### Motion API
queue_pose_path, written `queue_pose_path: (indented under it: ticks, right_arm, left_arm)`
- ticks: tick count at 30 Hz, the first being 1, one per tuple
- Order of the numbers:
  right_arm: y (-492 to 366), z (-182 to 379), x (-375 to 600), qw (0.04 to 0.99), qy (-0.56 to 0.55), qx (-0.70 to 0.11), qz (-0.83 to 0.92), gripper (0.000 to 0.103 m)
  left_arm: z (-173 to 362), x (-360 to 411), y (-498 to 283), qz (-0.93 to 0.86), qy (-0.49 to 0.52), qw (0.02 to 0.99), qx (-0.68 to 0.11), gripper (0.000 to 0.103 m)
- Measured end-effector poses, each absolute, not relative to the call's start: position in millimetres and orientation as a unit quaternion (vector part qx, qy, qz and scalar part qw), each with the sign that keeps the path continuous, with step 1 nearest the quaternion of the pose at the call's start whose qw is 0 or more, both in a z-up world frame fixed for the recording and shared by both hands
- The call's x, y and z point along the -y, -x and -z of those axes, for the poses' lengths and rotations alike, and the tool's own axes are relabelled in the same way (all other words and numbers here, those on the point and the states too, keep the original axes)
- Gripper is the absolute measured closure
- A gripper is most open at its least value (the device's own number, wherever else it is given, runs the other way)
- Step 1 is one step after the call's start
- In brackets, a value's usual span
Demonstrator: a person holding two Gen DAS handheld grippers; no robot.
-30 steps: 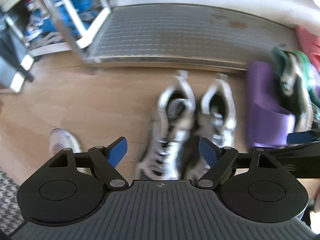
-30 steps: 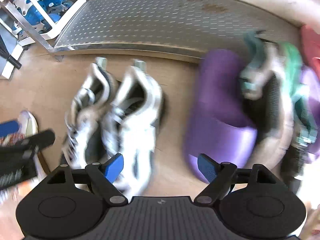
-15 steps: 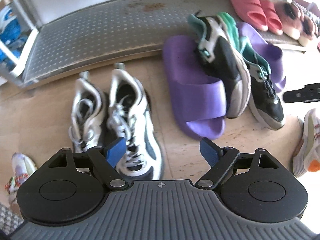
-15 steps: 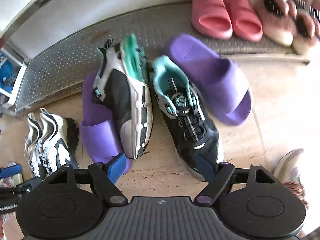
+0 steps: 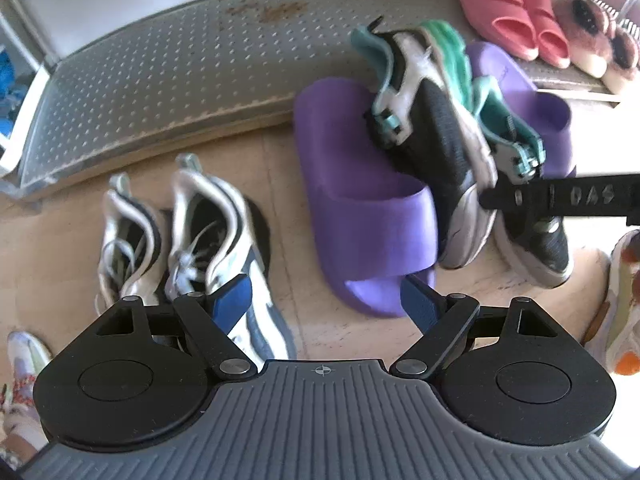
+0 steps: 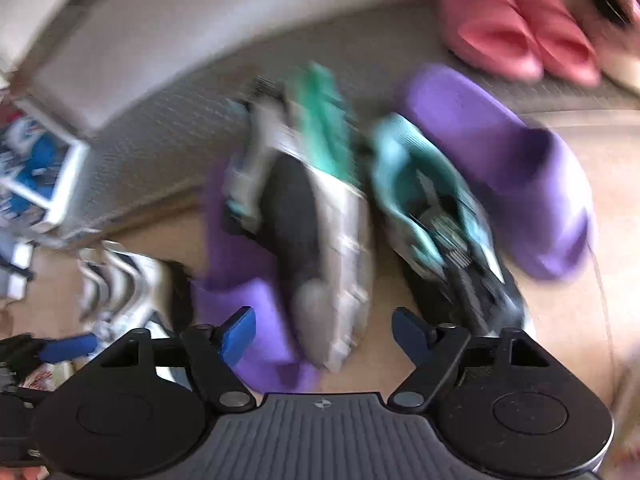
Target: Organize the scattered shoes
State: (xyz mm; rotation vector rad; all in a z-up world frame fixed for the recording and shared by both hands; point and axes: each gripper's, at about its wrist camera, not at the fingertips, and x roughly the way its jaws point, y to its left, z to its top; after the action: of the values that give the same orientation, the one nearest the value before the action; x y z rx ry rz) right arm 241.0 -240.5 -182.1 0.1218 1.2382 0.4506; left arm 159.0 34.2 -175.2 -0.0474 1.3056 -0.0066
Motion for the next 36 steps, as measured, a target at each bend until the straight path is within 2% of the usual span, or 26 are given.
queue_pose_path:
  ticks: [2, 6, 10, 13, 16, 18, 25, 31, 36]
  right_arm:
    - [-241, 182, 225, 0.782, -0.041, -0.575, -0.238, 0.027]
    - [-236, 193, 182, 0.772, 0.030, -0.576, -0.266, 0.020]
    - [-230, 202, 148, 0.776, 0.086, -0.560, -0.277, 0.020]
    - [-224, 216, 124, 0.761, 0.164, -0.564, -0.277, 0.009]
    - [-216, 247, 102, 0.706, 0.263, -0.601, -0.269, 0.012]
    - [-211, 244, 99, 0.704, 0.274, -0.597, -0.271, 0.011]
    - [-218, 195, 159, 0.734, 0.168, -0.608, -0.252, 0.008]
    - [-230, 192, 245, 0.761, 0.008, -0.628, -0.162, 0.009]
    - [-233, 203, 297, 0.757, -0.124, -0.638, -0.076, 0.009]
  left_arm:
    - [179, -41, -152, -0.003, 0.031, 0.792, -0.609, 0.017]
    - [191, -60, -135, -0.017, 0.036, 0.783, -0.620, 0.017]
    - [195, -77, -127, -0.035, 0.048, 0.781, -0.622, 0.017]
    - [192, -89, -124, -0.044, 0.060, 0.783, -0.617, 0.017]
    - [185, -98, -121, -0.048, 0.071, 0.790, -0.607, 0.017]
    - [182, -100, -123, -0.041, 0.081, 0.798, -0.596, 0.017]
    - [182, -70, -155, 0.027, 0.100, 0.809, -0.578, 0.017]
    - [194, -25, -200, 0.042, 0.107, 0.800, -0.588, 0.016]
    - [220, 13, -229, 0.048, 0.054, 0.792, -0.606, 0.016]
